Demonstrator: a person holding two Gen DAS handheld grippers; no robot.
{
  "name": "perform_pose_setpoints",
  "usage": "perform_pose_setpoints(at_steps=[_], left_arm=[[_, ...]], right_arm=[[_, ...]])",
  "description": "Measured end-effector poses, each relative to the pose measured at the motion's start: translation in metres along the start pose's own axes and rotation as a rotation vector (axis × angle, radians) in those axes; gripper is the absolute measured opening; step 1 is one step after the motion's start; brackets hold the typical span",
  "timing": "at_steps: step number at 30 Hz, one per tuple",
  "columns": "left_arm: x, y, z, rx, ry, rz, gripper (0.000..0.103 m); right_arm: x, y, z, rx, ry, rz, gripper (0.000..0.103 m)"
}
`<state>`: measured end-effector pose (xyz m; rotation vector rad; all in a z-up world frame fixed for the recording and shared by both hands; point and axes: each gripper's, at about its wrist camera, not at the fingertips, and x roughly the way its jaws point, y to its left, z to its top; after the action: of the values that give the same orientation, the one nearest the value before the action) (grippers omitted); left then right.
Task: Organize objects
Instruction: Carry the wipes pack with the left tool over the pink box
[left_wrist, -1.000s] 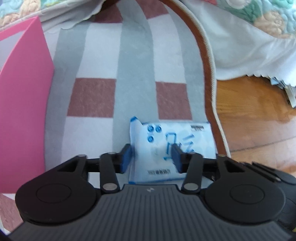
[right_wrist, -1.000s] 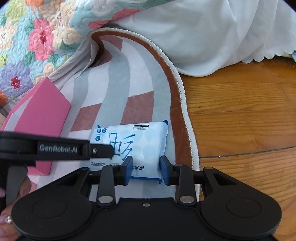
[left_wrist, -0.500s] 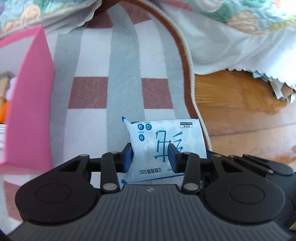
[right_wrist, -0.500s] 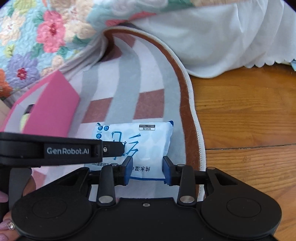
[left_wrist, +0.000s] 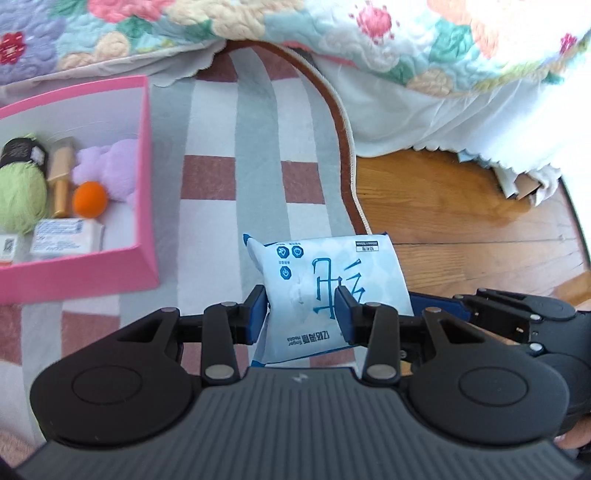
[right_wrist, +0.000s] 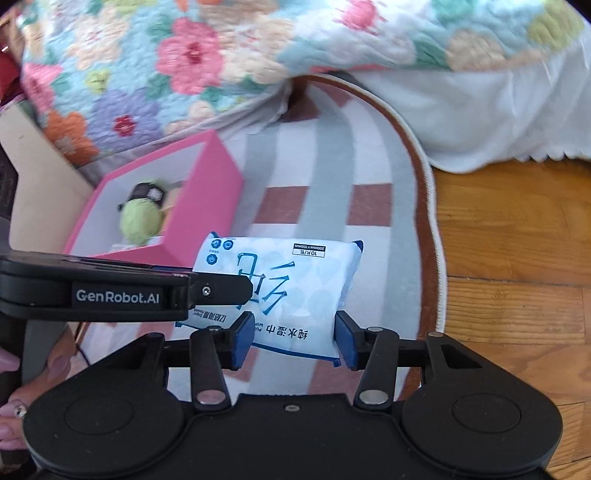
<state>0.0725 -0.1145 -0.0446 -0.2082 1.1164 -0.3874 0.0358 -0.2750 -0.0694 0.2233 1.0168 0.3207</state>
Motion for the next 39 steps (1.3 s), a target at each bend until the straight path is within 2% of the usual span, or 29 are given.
perform_pose_setpoints(at_steps=[3, 10, 15, 19, 25, 28, 31, 35, 39], left_arm=[[-0.026, 0.012, -0.004, -0.034, -0.013, -0.031, 0.038], [-0.095, 0.039, -0.011, -0.091, -0.113, -0.066, 0.038], [-0.139, 0.058, -0.009, -0.117, -0.209, -0.038, 0.038], [-0.169, 0.070, -0.002, -0.094, -0.275, 0.028, 0.038], [-0.205, 0.107, 0.017, -0.104, -0.355, 0.100, 0.039], [-0.210, 0.127, 0.029, -0.099, -0.373, 0.145, 0.039], [-0.201, 0.149, 0.041, -0.113, -0.356, 0.177, 0.039], [-0.171, 0.182, 0.057, -0.134, -0.308, 0.203, 0.039], [-0.130, 0.206, 0.062, -0.152, -0.248, 0.205, 0.038]], right_arm=[[-0.016, 0.022, 0.005, -0.051, 0.001, 0.005, 0.055], [-0.047, 0.069, 0.026, -0.196, -0.002, 0.056, 0.059], [-0.063, 0.107, 0.043, -0.285, -0.012, 0.106, 0.059], [-0.069, 0.145, 0.054, -0.367, -0.045, 0.112, 0.061], [-0.063, 0.199, 0.079, -0.451, -0.101, 0.141, 0.062], [-0.050, 0.219, 0.093, -0.475, -0.103, 0.168, 0.063], [-0.028, 0.236, 0.108, -0.483, -0.092, 0.188, 0.063], [0.012, 0.241, 0.126, -0.435, -0.043, 0.211, 0.063], [0.059, 0.228, 0.135, -0.327, 0.034, 0.238, 0.063]])
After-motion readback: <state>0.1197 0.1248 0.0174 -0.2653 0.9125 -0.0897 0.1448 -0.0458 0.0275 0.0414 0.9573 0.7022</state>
